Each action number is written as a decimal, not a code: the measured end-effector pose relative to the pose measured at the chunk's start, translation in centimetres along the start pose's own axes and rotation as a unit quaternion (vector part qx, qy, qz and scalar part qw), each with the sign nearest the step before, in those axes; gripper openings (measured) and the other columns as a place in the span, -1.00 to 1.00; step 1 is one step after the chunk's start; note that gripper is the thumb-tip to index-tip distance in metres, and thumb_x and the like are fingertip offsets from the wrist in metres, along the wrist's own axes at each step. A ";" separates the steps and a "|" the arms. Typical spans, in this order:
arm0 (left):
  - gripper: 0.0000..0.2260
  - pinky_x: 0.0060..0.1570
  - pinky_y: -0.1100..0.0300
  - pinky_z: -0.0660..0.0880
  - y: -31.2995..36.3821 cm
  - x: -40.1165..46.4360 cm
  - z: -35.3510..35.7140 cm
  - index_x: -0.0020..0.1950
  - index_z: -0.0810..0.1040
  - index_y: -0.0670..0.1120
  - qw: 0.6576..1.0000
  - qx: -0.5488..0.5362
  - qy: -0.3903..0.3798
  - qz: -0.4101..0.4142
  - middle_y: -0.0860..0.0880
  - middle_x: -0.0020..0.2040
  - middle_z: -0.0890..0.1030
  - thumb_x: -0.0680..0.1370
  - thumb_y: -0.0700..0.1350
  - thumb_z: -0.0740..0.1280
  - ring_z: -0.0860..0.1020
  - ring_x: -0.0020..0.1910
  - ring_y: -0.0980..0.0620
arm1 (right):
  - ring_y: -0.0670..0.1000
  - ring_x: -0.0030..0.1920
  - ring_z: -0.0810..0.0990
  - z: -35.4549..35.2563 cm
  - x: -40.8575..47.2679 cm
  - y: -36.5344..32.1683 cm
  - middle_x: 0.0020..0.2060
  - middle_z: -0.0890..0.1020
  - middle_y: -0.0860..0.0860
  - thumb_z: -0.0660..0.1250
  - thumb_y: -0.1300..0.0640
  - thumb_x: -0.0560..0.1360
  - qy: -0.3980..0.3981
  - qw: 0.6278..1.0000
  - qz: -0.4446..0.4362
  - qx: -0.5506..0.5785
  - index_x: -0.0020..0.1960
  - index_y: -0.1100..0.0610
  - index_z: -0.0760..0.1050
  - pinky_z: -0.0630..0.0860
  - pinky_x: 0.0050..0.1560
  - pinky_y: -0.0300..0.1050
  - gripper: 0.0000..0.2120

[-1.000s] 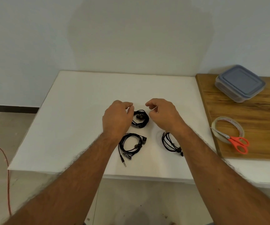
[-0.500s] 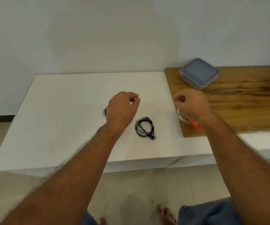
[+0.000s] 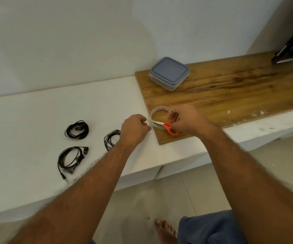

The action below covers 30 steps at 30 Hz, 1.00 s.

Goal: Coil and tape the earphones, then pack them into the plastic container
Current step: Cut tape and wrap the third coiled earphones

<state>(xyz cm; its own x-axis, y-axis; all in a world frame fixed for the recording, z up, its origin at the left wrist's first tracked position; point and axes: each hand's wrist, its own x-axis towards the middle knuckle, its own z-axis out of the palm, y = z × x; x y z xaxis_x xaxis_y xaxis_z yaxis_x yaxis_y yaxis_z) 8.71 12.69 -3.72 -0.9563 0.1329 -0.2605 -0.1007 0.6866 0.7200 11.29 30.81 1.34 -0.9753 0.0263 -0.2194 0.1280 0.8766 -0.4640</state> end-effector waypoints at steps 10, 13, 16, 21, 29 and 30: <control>-0.84 -0.46 0.24 0.35 0.0 0.4 0.9 0.01 0.59 -0.14 0.969 -0.231 -0.028 -0.080 -0.07 -0.31 0.59 0.46 -0.20 0.47 0.49 -0.41 0.06 | 0.01 0.04 0.57 0.7 0.6 -0.4 0.04 0.63 -0.04 0.50 0.04 0.42 -0.010 0.989 0.009 -0.149 0.24 -0.05 0.52 0.57 0.00 -0.05 -0.59; -0.88 -0.50 0.24 0.32 0.1 0.3 1.1 -0.02 0.59 -0.15 0.958 -0.269 -0.030 -0.092 -0.06 -0.38 0.55 0.47 -0.24 0.45 0.45 -0.44 0.05 | 0.01 0.03 0.58 1.2 0.7 -0.6 0.02 0.64 -0.05 0.48 0.01 0.44 -0.002 0.985 0.003 -0.170 0.24 -0.08 0.52 0.59 0.00 0.00 -0.61; -0.93 -0.55 0.29 0.32 0.2 0.3 1.2 -0.07 0.57 -0.15 0.953 -0.286 -0.032 -0.099 -0.04 -0.37 0.54 0.49 -0.26 0.43 0.45 -0.50 0.14 | 0.00 -0.04 0.57 1.6 0.8 -1.0 -0.05 0.63 -0.07 0.47 -0.02 0.45 0.007 0.982 0.007 -0.187 0.18 -0.10 0.55 0.59 -0.07 -0.04 -0.69; -0.95 -0.62 0.35 0.27 0.2 0.2 1.1 -0.12 0.58 -0.16 0.943 -0.307 -0.044 -0.120 -0.04 -0.42 0.49 0.53 -0.26 0.39 0.34 -0.64 0.18 | -0.04 -0.13 0.55 1.1 0.7 -1.2 -0.17 0.59 -0.10 0.43 -0.05 0.47 -0.021 0.983 -0.012 -0.184 0.08 -0.08 0.64 0.56 -0.15 -0.10 -0.80; -0.96 -0.60 0.33 0.31 0.4 0.5 1.4 -0.03 0.57 -0.17 0.938 -0.315 -0.049 -0.134 -0.05 -0.38 0.51 0.55 -0.27 0.36 0.38 -0.61 0.18 | -0.09 -0.17 0.62 0.5 0.7 -1.3 -0.15 0.61 -0.09 0.46 0.07 0.45 -0.076 0.990 0.012 -0.118 0.05 -0.09 0.57 0.65 -0.09 -0.05 -0.80; -0.95 -0.60 0.33 0.32 0.3 0.5 1.4 -0.01 0.57 -0.17 0.939 -0.314 -0.049 -0.133 -0.05 -0.38 0.51 0.55 -0.27 0.35 0.39 -0.59 0.17 | -0.09 -0.20 0.64 0.5 0.7 -1.3 -0.15 0.62 -0.07 0.46 0.09 0.45 -0.078 0.992 0.016 -0.097 0.03 -0.09 0.54 0.66 -0.12 -0.08 -0.80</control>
<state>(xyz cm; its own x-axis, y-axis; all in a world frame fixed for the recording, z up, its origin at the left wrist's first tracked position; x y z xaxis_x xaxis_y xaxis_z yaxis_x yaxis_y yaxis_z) 8.60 13.95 -4.51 -0.8481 0.1021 -0.5199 -0.5032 0.1524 0.8507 10.55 29.47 1.37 -0.9297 -0.0053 -0.3683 0.1072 0.9527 -0.2843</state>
